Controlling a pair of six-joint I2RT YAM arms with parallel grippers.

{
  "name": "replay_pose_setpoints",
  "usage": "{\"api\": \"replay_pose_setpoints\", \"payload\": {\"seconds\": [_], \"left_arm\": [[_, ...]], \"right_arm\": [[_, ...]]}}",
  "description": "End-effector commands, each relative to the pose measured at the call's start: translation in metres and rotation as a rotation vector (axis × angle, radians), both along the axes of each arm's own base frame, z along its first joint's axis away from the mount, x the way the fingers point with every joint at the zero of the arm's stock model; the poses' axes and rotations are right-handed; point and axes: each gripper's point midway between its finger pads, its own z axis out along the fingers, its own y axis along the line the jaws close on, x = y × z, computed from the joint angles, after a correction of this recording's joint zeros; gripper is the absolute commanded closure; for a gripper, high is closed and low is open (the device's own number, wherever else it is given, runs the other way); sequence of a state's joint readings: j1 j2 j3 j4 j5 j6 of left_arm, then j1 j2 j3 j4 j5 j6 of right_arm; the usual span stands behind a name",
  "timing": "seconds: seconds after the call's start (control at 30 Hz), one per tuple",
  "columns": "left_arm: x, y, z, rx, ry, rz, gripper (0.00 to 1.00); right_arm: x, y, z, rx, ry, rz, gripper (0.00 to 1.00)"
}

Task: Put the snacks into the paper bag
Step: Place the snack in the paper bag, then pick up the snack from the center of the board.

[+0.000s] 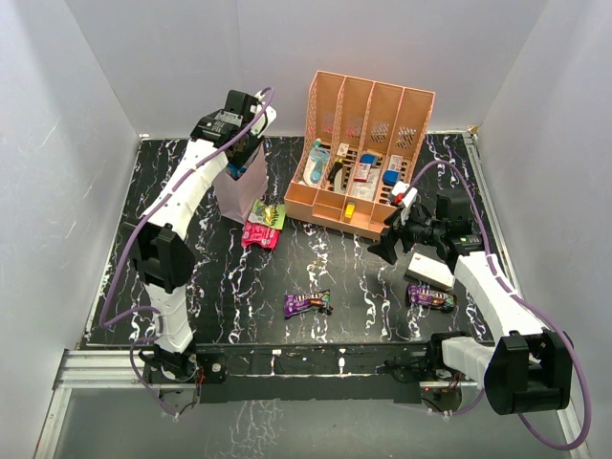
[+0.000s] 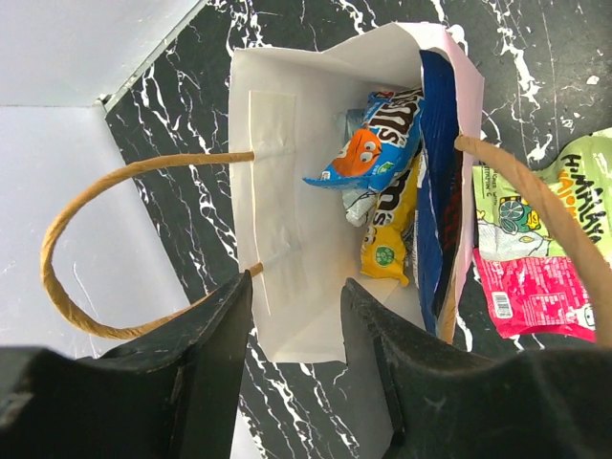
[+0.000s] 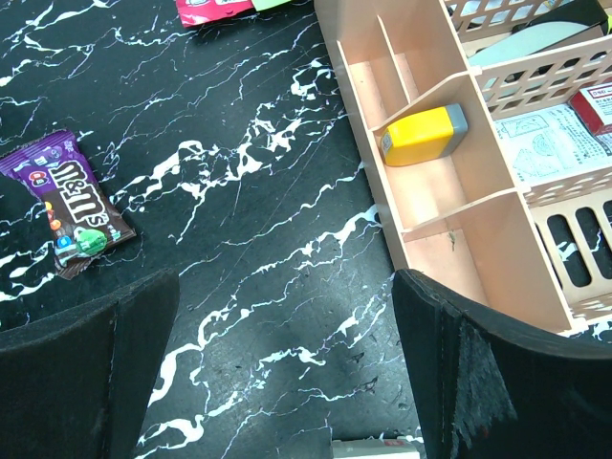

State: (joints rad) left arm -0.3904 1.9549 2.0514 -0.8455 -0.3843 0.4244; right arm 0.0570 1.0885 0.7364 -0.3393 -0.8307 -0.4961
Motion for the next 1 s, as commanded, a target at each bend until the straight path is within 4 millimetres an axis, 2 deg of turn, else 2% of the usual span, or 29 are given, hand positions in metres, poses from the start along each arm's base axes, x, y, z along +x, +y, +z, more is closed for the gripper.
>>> {"api": "replay_pose_setpoints", "payload": {"seconds": [0.0, 0.27, 0.5, 0.7, 0.83, 0.97], "left_arm": [[-0.009, -0.001, 0.037, -0.052, -0.071, 0.002, 0.58], [-0.025, 0.004, 0.062, -0.134, -0.139, 0.002, 0.48], [-0.038, 0.009, 0.065, -0.229, -0.143, 0.004, 0.44], [-0.05, 0.021, 0.08, -0.325, -0.188, 0.005, 0.4], [-0.062, 0.025, 0.088, -0.389, -0.209, -0.005, 0.33], [-0.08, 0.021, 0.081, -0.439, -0.203, -0.046, 0.29]], "right_arm": [[0.009, 0.003, 0.019, 0.008, -0.072, 0.016, 0.02], [0.014, 0.003, 0.017, 0.02, -0.033, -0.003, 0.02], [0.026, 0.003, 0.027, 0.019, 0.002, -0.011, 0.02], [0.029, 0.003, 0.032, -0.021, 0.009, 0.0, 0.02], [0.025, 0.003, 0.033, -0.049, -0.006, 0.013, 0.02], [0.009, 0.007, 0.031, -0.07, 0.007, 0.058, 0.02]]}}
